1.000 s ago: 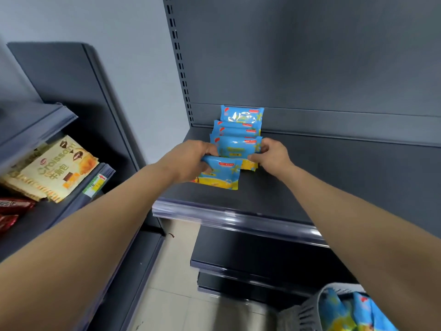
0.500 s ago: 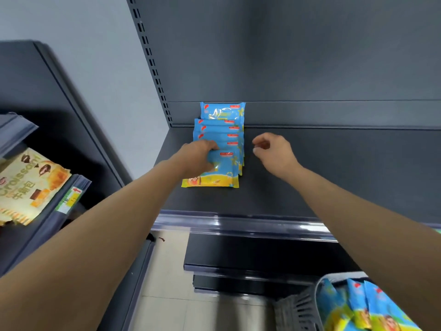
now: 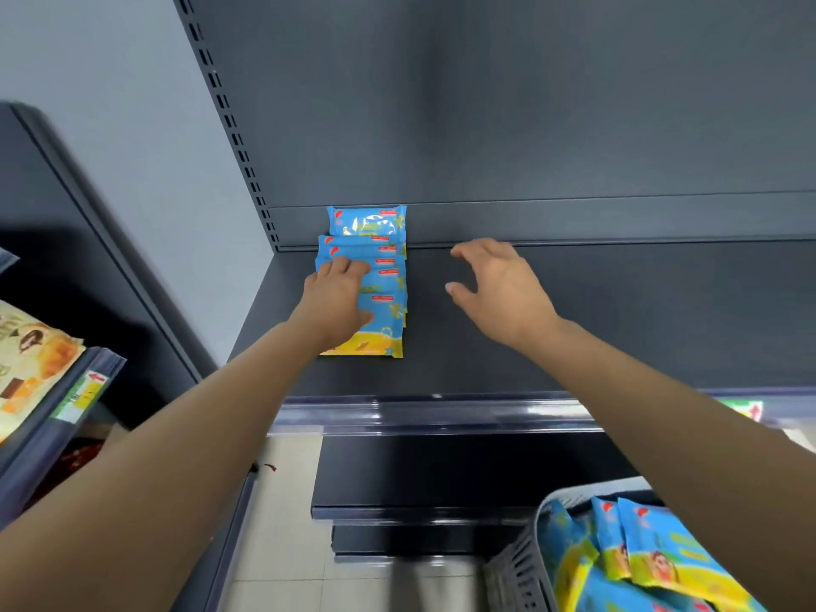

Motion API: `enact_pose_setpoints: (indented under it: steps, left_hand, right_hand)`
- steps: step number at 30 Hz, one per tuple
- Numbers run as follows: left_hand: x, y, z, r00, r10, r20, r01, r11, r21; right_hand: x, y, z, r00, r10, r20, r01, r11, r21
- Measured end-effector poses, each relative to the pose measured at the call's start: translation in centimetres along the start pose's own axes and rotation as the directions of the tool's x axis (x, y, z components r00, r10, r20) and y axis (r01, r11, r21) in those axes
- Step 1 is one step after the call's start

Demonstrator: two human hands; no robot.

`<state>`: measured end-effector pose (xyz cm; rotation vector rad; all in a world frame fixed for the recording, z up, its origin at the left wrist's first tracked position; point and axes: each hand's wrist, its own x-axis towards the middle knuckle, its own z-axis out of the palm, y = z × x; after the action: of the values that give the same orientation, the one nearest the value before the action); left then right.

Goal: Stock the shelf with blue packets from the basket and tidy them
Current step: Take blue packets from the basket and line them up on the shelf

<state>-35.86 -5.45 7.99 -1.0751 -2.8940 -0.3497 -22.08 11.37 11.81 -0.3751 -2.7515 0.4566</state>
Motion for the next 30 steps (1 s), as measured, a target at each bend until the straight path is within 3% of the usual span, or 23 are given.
enact_pose_setpoints:
  steps: [4,11,17,21,25,30]
  left_hand:
    - [-2.2,3.8,-2.2,0.993,0.083,-0.090,-0.089,0.994,-0.070]
    - [-8.5,13.9,-5.6,0.945,0.213,-0.250,-0.252,0.958,-0.136]
    - [-15.3,23.5,-4.5,0.894,0.334,-0.299,-0.383,0.915,-0.125]
    - [-19.8,28.4,-3.1,0.862,0.323,-0.391,-0.403,0.904,-0.141]
    - [-23.0,31.5,-1.5,0.852,0.354,-0.385,-0.427,0.896,-0.121]
    - [-25.1,32.7,0.7,0.892,0.320,-0.320,-0.379,0.915,-0.141]
  right_hand:
    - [-2.6,0.0,-2.8,0.996,-0.080,-0.039,0.074,0.989,-0.129]
    - [-9.6,2.6,-8.4,0.981,-0.155,-0.118,0.131,0.974,-0.185]
    - [-17.6,7.7,-12.4,0.971,-0.160,-0.178,0.112,0.961,-0.253]
    - [-23.0,10.9,-14.2,0.952,-0.187,-0.241,0.108,0.946,-0.304]
    - [-27.3,12.9,-14.7,0.942,-0.231,-0.242,0.149,0.938,-0.313]
    - [-29.9,14.7,-13.9,0.951,-0.242,-0.194,0.179,0.938,-0.295]
